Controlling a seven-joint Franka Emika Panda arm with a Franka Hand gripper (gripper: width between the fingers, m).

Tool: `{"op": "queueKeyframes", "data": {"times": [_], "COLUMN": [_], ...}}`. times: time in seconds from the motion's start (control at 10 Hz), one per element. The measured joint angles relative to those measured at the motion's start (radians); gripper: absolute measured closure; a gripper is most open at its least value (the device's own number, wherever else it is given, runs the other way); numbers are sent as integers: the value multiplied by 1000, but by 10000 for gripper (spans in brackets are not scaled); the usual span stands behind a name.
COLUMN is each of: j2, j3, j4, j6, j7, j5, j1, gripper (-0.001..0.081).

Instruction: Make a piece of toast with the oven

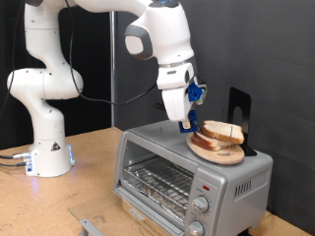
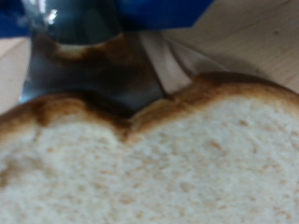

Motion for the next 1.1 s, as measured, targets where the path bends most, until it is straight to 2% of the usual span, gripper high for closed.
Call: {"op": "queueKeyframes", "data": {"times": [0.3,0.5,0.8,1.1], "j2": [0,-2,-42,-112], "j3": [8,12,11,8], "j4": [0,-17,-81,-158], "j6": [9,75,145,210], "j7": [8,-1,-64,-146], "j5": [0,26,108,210], "j1": [1,1,1,1], "gripper": [327,327,327,327]}}
